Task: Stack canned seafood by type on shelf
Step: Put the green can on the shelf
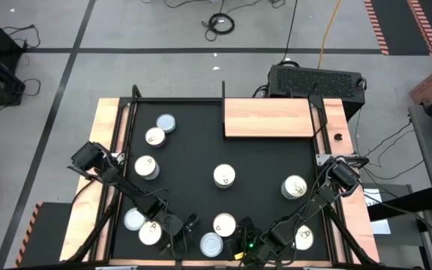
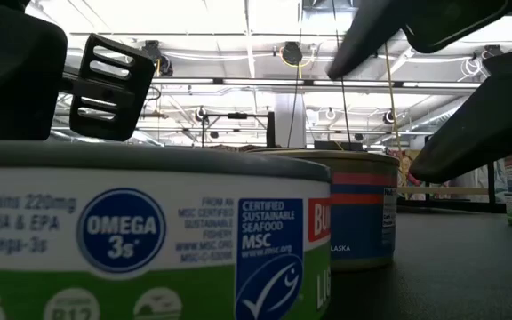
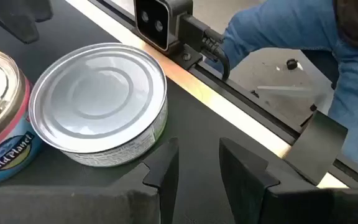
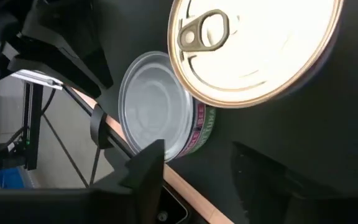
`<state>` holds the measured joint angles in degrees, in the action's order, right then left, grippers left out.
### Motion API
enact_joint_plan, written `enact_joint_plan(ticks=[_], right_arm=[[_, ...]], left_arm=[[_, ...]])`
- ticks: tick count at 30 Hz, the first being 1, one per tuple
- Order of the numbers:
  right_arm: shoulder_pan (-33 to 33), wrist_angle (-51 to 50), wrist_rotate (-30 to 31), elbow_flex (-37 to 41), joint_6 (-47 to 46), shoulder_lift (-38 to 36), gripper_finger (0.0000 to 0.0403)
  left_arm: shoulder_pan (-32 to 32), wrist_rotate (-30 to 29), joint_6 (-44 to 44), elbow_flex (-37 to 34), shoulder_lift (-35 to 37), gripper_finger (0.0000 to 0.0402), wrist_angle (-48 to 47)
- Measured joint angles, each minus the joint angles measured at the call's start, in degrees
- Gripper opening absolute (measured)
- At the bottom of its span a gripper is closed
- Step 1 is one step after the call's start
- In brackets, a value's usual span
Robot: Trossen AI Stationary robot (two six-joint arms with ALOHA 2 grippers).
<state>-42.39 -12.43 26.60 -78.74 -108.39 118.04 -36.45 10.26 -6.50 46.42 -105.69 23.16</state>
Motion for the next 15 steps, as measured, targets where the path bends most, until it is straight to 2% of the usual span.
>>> enact_joint_plan(ticks=[6,15], right_arm=[[0.47,2.31,0.07,-0.04,0.45,0.97,0.0237],[1.88,12.29,-2.76,-0.13,1.03,6.53,0.0247]], left_arm=[[0.85,0.00,1.12,0.63,-0.02,0.0107,-5.95],[2.25,-0.04,3.30,0.78,-0.76,0.0053,-3.67]])
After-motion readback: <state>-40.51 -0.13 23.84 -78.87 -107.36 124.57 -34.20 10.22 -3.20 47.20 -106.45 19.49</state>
